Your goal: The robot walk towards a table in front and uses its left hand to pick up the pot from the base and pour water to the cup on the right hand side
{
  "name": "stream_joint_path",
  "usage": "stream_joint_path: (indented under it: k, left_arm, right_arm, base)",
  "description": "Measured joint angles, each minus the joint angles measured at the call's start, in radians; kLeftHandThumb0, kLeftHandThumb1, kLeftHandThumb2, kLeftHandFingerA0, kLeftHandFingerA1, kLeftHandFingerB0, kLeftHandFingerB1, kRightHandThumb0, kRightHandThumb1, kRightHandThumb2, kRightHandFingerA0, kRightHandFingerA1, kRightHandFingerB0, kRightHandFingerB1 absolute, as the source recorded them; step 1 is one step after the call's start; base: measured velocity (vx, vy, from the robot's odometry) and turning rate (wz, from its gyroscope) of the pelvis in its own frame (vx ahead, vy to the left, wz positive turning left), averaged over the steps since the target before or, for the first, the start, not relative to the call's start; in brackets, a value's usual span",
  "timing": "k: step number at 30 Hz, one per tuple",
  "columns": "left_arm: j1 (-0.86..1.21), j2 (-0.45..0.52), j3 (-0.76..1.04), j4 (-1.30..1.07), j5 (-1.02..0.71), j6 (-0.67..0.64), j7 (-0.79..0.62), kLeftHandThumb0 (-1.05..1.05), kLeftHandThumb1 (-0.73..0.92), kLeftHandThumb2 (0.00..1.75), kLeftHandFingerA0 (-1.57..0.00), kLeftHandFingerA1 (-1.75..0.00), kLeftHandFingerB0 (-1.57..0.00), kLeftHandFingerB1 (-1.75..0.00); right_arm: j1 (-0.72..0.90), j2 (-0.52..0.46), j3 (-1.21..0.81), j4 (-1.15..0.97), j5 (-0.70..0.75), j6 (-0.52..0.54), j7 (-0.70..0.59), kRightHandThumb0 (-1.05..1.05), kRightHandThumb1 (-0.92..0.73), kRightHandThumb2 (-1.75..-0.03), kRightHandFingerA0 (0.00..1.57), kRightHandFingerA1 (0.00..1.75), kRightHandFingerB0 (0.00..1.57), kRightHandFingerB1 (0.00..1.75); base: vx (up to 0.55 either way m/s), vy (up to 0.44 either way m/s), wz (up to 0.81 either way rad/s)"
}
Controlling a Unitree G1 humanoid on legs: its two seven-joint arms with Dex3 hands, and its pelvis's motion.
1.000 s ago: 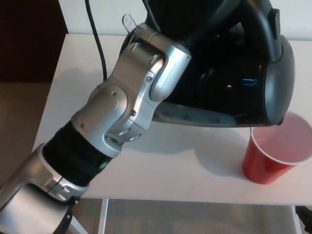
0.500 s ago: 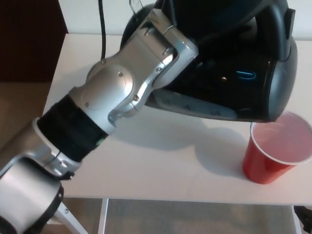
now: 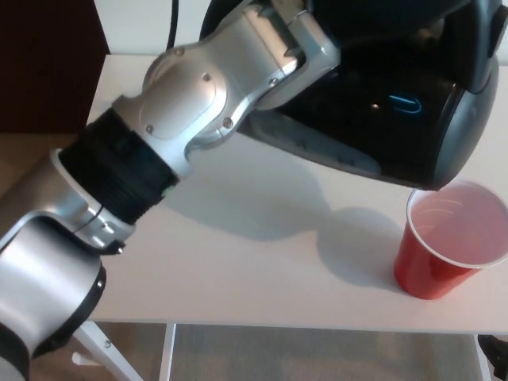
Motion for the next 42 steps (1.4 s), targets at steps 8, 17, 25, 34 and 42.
stream_joint_path:
  k: [8, 17, 25, 34, 42]
  left_arm:
    - [-0.045, 0.001, -0.010, 0.034, 0.024, -0.044, 0.008, -0.31, 0.37, 0.88, -1.32, -1.34, -0.95, -0.90]
    - [-0.045, -0.012, -0.014, 0.035, 0.057, -0.047, 0.013, -0.36, 0.53, 0.56, -1.14, -1.46, -1.02, -0.72]
    - [-0.044, -0.026, -0.012, 0.033, 0.056, -0.054, 0.012, -0.34, 0.52, 0.55, -1.14, -1.44, -1.00, -0.65]
    - [-0.028, -0.036, 0.019, 0.032, 0.048, -0.053, 0.014, -0.31, 0.53, 0.56, -1.08, -1.63, -0.94, -0.87]
    - [0.149, -0.154, 0.196, -0.059, -0.049, 0.015, -0.080, -0.21, 0.58, 0.57, -0.86, -1.75, -0.77, -1.34]
  right_arm:
    - [-0.005, -0.003, 0.004, 0.006, -0.007, 0.001, -0.001, -0.25, -0.60, -0.57, 0.51, 0.45, 0.37, 0.38]
    - [-0.018, -0.009, 0.004, 0.027, -0.007, 0.000, -0.001, -0.23, -0.61, -0.57, 0.51, 0.45, 0.38, 0.38]
    - [-0.019, -0.009, 0.005, 0.027, -0.008, 0.000, -0.001, -0.24, -0.61, -0.57, 0.52, 0.47, 0.37, 0.38]
    - [-0.026, -0.009, 0.005, 0.036, -0.009, 0.000, -0.001, -0.23, -0.62, -0.58, 0.50, 0.45, 0.37, 0.38]
    - [-0.021, -0.008, 0.005, 0.033, -0.007, -0.003, -0.001, -0.23, -0.62, -0.58, 0.51, 0.45, 0.39, 0.39]
  base:
    - [0.00, 0.000, 0.00]
    - [0.00, 0.000, 0.00]
    - [0.00, 0.000, 0.00]
    - [0.00, 0.000, 0.00]
    - [0.00, 0.000, 0.00]
